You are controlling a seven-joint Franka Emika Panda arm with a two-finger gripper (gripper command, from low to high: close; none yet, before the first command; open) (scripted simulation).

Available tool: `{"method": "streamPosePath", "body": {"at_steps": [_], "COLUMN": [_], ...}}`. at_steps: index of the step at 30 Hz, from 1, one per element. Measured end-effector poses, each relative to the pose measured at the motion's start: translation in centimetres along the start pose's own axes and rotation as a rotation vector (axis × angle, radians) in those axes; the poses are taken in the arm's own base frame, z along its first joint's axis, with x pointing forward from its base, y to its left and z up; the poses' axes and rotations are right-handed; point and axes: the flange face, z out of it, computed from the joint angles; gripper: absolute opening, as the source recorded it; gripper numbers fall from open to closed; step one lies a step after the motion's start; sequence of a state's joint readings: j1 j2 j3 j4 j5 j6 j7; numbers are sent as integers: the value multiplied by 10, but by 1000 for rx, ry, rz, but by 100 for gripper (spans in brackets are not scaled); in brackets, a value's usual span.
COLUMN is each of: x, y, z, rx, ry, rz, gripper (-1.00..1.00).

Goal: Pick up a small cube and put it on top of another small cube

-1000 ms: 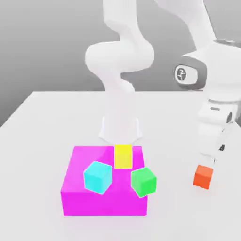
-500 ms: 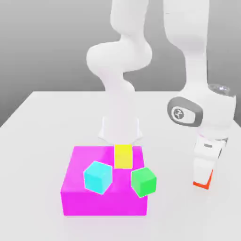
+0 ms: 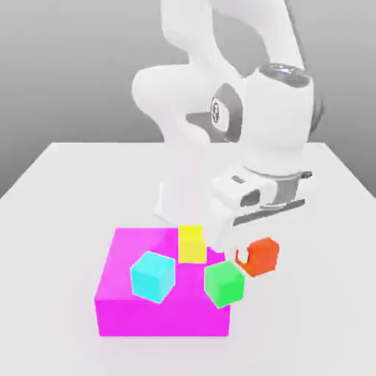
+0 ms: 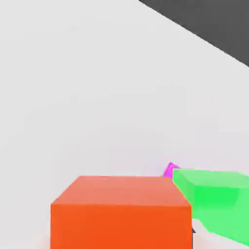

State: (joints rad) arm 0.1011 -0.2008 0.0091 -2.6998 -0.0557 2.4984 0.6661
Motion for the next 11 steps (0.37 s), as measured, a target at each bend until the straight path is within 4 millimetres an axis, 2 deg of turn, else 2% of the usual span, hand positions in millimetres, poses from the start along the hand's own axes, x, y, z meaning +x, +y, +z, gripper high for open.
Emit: {"method": "streamPosePath", "body": {"at_steps": [3,5,7,8,11], "x": [37,45,46,45,45], "y": [67,84,88,89,89], "z": [-27,-16,7,18,18], "rx": [19,26,27,27,27], "ry": [-19,-26,-27,-27,-27], "rz": [243,307,323,325,325], "gripper": [-100,-100,-100,100,100]}}
